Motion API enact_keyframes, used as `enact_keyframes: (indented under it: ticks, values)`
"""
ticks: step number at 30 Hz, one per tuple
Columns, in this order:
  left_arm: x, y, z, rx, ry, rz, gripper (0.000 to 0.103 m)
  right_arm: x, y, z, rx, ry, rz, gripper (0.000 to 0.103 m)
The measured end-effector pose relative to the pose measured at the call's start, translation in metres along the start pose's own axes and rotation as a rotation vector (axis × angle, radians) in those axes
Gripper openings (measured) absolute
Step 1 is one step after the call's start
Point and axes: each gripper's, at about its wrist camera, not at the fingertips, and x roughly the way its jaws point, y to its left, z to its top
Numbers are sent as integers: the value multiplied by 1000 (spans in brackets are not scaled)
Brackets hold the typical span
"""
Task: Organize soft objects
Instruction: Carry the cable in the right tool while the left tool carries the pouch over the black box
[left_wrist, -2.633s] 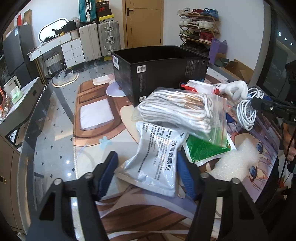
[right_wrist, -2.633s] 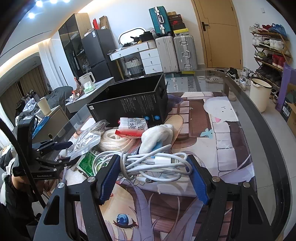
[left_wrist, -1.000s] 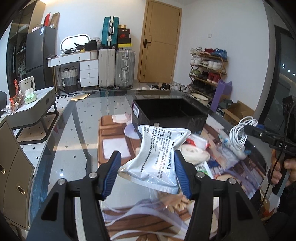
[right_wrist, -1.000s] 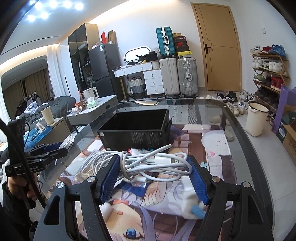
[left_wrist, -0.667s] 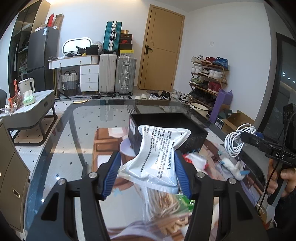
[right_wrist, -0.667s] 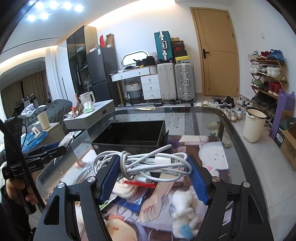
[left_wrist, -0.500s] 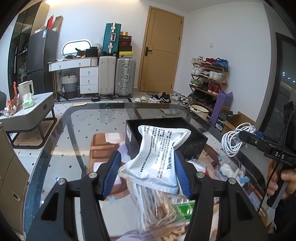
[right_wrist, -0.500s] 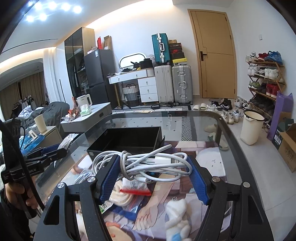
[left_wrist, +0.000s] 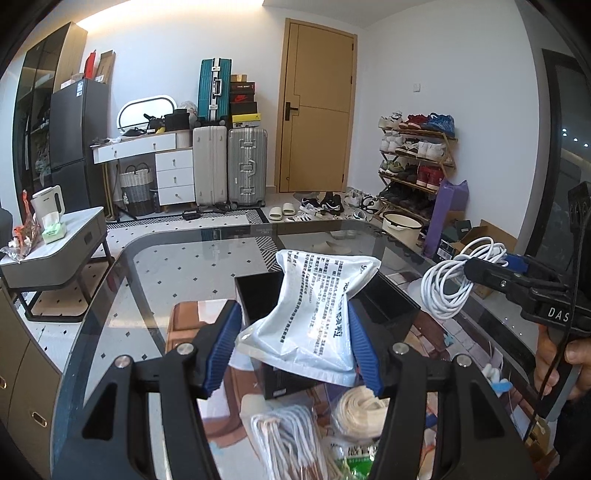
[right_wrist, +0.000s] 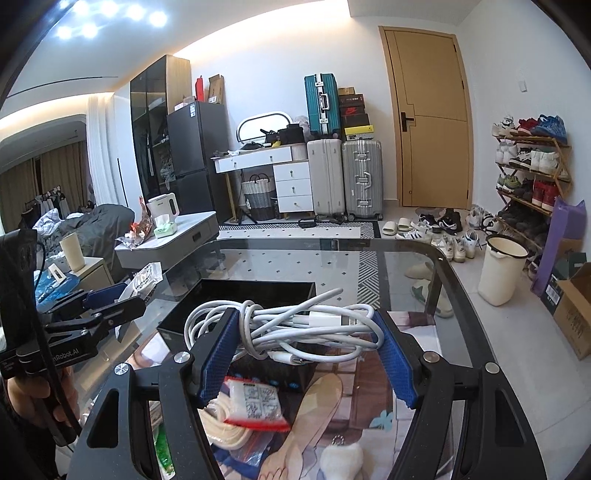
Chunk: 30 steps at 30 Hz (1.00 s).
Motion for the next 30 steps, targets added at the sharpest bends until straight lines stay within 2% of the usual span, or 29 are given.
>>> enact_keyframes:
  ticks: [16,30]
  values:
    - [50,2,9,10,44,53,58,60,15,17,-154,44,-52,73]
    - [78,3,6,27,93,70,58,114,29,17,-293,126,-29,73]
